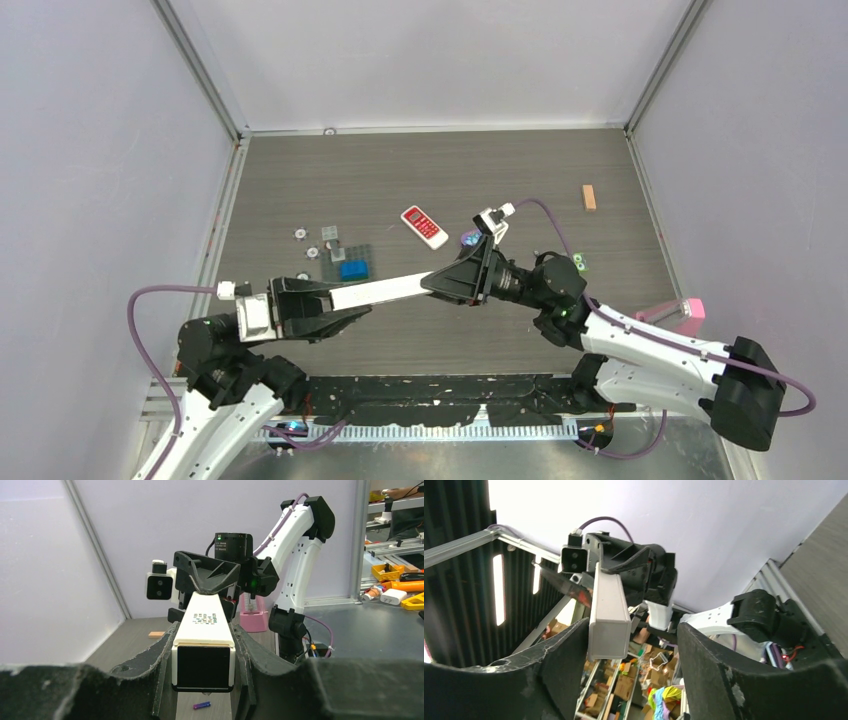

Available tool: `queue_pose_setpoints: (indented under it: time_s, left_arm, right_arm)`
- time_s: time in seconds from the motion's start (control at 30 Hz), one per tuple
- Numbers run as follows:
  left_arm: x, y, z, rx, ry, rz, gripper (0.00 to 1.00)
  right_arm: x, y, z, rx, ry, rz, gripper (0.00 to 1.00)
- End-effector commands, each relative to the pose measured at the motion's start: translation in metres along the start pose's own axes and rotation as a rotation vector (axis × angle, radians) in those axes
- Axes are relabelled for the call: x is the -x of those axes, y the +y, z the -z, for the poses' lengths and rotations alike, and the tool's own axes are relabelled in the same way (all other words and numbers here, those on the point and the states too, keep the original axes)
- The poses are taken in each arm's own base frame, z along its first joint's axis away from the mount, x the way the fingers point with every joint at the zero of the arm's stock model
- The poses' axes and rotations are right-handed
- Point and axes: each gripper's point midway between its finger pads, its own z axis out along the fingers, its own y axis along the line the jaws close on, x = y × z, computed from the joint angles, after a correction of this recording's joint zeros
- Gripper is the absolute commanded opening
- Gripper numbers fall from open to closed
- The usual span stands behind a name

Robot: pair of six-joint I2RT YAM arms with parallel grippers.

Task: Load the batteries into the remote control
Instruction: Remove the battery cover from the remote control.

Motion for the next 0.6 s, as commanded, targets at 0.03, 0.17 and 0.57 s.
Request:
queue_pose_setpoints:
  time_s: [0.03,0.17,0.57]
  left_arm:
    - [0.018,0.001,0.001,0.023,-0.048,-0.042,0.00]
    - [0.016,0.000,0.001,0.019,-0.037,-0.037,0.00]
    - [0.012,0.003,0.003,0.039,-0.024,-0.035,0.00]
  right_arm:
    - [0.016,-0.009,0.004,-0.086,-0.059,0.099,0.73]
    - [0.018,-0.009,0.006,-0.120,-0.053,0.141,0.74]
    - [0.021,-0.012,0.012,-0.237,-0.017,0.242,0.32]
